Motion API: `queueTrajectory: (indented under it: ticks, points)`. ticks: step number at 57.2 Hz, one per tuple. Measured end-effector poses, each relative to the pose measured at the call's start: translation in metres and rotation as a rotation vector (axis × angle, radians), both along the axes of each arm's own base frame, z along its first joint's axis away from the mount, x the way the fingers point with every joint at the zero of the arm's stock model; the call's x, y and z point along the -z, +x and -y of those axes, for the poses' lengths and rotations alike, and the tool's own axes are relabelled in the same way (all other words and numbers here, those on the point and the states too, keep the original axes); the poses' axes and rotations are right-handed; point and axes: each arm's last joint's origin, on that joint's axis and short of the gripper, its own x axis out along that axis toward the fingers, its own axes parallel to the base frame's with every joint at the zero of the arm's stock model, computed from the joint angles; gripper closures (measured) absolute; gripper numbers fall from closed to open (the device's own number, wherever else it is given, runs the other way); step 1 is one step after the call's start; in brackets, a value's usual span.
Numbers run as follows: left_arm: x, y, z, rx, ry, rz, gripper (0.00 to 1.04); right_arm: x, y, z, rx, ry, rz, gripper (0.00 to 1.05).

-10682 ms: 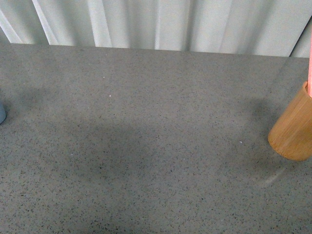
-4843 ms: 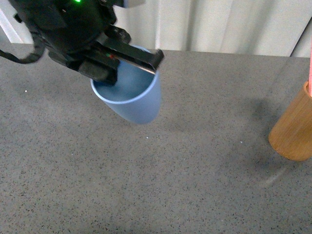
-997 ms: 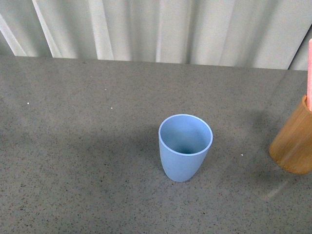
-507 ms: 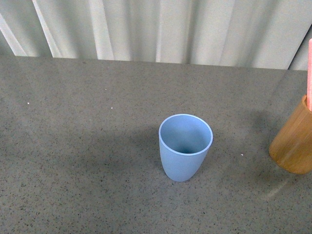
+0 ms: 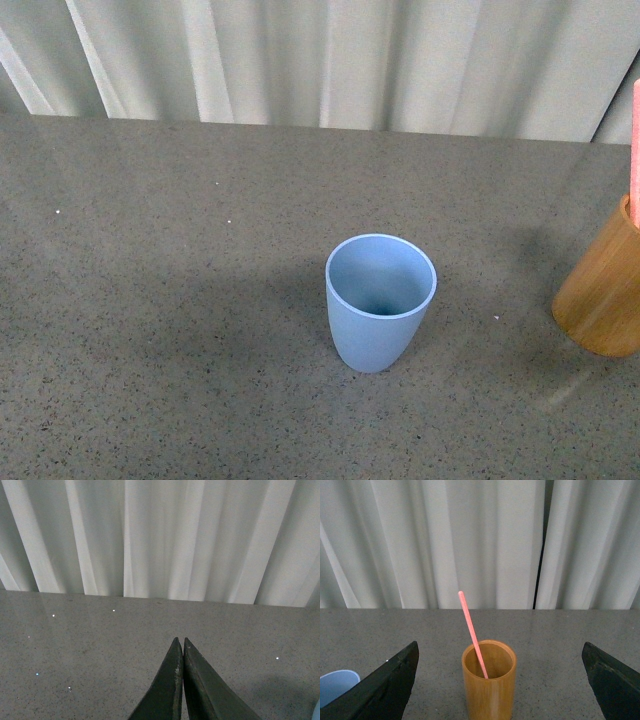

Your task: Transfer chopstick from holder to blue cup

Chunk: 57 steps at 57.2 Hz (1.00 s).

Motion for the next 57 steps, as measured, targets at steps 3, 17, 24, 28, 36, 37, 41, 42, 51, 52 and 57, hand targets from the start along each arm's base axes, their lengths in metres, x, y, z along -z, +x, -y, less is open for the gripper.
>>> queueTrajectory:
  ticks: [3, 17, 24, 28, 36, 37, 41, 42, 51, 52, 57]
  points:
    - [0.0, -0.001, 0.0, 0.0, 0.0, 0.0, 1.01, 0.0, 0.0, 0.0, 0.0, 0.0, 0.0, 0.1]
    - [0.0, -0.006, 0.0, 0.0, 0.0, 0.001, 1.01, 0.0, 0.0, 0.0, 0.0, 0.0, 0.0, 0.1]
    - [0.0, -0.008, 0.0, 0.0, 0.0, 0.0, 1.01, 0.0, 0.0, 0.0, 0.0, 0.0, 0.0, 0.1]
    - [0.0, -0.009, 0.0, 0.0, 0.0, 0.001, 1.01, 0.0, 0.0, 0.0, 0.0, 0.0, 0.0, 0.1]
    - [0.005, -0.019, 0.0, 0.0, 0.0, -0.025, 1.01, 0.0, 0.0, 0.0, 0.0, 0.0, 0.0, 0.1]
    - [0.004, -0.02, 0.0, 0.0, 0.0, -0.014, 1.01, 0.0, 0.0, 0.0, 0.0, 0.0, 0.0, 0.1]
    - [0.003, -0.021, 0.0, 0.0, 0.0, -0.003, 1.01, 0.0, 0.0, 0.0, 0.0, 0.0, 0.0, 0.1]
    - [0.003, -0.021, 0.0, 0.0, 0.0, -0.003, 1.01, 0.0, 0.0, 0.0, 0.0, 0.0, 0.0, 0.1]
    - [0.004, -0.021, 0.0, 0.0, -0.001, -0.006, 1.0, 0.0, 0.0, 0.0, 0.0, 0.0, 0.0, 0.1]
    - [0.004, -0.021, 0.0, 0.0, -0.001, -0.006, 0.96, 0.0, 0.0, 0.0, 0.0, 0.0, 0.0, 0.1]
    - [0.004, -0.021, 0.0, 0.0, -0.001, -0.006, 0.82, 0.0, 0.0, 0.0, 0.0, 0.0, 0.0, 0.1]
